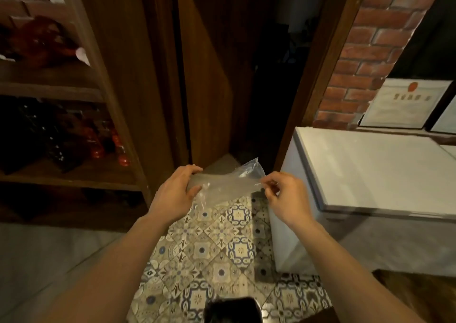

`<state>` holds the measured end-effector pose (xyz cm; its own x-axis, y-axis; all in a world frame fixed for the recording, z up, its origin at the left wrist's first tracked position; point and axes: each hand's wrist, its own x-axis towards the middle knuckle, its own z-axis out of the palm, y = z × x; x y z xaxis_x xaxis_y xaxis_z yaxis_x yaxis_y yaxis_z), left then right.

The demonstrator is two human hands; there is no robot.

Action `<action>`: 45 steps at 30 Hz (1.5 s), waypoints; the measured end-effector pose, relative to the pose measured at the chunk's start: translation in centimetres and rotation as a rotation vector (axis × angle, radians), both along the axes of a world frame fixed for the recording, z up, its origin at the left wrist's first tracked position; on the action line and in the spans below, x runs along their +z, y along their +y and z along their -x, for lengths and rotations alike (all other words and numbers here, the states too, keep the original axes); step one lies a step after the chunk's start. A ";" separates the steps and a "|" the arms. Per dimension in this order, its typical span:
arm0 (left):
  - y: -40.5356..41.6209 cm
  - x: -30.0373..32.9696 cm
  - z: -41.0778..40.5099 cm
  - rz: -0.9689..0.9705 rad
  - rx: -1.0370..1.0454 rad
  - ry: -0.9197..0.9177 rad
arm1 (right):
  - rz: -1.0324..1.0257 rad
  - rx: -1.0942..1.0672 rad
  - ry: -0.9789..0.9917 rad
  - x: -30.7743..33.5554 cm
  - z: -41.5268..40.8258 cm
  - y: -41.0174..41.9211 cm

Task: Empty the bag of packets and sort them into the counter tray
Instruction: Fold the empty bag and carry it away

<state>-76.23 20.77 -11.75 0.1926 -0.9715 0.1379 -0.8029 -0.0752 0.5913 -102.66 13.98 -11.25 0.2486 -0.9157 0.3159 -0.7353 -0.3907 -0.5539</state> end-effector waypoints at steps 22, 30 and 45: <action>7.3 -32.7 4.4 -0.499 -0.174 0.114 | -0.528 -0.090 0.184 -31.4 2.2 7.8; 10.3 -42.8 6.3 -0.610 -0.129 0.116 | -0.723 -0.139 0.106 -41.9 3.8 11.2; 12.8 -49.3 6.3 -0.763 -0.108 0.180 | -1.077 -0.138 0.178 -49.0 4.9 14.6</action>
